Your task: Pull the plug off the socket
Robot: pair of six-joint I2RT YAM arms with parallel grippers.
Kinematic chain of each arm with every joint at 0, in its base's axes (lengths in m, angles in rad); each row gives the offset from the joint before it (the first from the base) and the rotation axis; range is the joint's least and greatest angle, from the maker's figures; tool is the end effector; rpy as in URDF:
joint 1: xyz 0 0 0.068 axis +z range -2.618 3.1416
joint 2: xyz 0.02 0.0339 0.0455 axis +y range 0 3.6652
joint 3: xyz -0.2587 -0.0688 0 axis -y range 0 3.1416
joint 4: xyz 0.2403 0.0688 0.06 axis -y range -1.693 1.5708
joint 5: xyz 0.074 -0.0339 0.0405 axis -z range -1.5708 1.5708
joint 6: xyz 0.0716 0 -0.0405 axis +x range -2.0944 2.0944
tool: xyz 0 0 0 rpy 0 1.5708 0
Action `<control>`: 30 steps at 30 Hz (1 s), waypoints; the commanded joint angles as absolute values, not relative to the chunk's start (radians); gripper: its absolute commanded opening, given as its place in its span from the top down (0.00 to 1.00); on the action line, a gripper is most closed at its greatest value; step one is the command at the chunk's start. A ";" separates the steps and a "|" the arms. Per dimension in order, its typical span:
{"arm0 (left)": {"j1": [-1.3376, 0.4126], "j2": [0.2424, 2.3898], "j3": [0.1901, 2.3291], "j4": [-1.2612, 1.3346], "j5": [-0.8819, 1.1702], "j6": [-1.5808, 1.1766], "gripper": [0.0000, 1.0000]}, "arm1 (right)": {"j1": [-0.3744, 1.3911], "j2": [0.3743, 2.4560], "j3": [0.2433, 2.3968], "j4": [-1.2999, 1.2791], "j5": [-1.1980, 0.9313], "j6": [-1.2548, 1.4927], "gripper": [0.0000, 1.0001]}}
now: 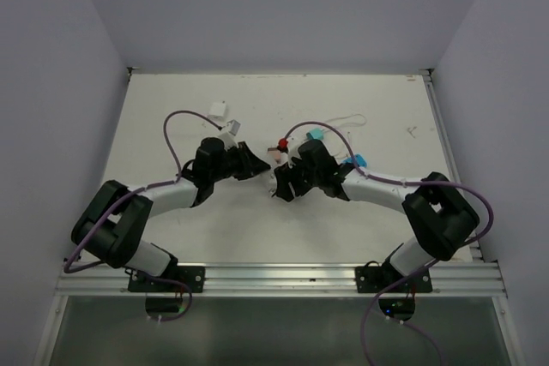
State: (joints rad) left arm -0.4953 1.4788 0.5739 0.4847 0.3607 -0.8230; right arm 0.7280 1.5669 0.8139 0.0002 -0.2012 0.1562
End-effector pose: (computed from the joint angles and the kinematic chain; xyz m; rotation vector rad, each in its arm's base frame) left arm 0.2701 -0.1746 0.1617 -0.1003 2.1706 -1.1680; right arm 0.2447 0.2373 0.1531 -0.7781 2.2744 0.6644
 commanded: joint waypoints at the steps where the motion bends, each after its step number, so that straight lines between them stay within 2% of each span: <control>1: -0.413 1.394 0.618 0.640 0.351 -0.824 1.00 | 0.712 1.620 0.773 -0.232 -0.092 0.175 1.00; 9: -0.348 1.394 0.732 0.418 0.353 -0.716 1.00 | 0.710 1.648 0.793 -0.249 -0.097 0.175 1.00; 19: -0.259 1.574 0.796 0.440 0.382 -0.747 0.99 | 0.712 1.572 0.755 -0.221 -0.107 0.169 1.00; 28: -0.247 1.790 0.877 0.495 0.408 -0.778 0.75 | 0.712 1.477 0.739 -0.216 -0.110 0.166 1.00; 29: -0.244 1.814 0.888 0.495 0.408 -0.776 0.72 | 0.712 1.474 0.739 -0.219 -0.098 0.166 1.00; 30: -0.242 1.828 0.896 0.486 0.408 -0.775 0.64 | 0.712 1.471 0.739 -0.224 -0.094 0.164 1.00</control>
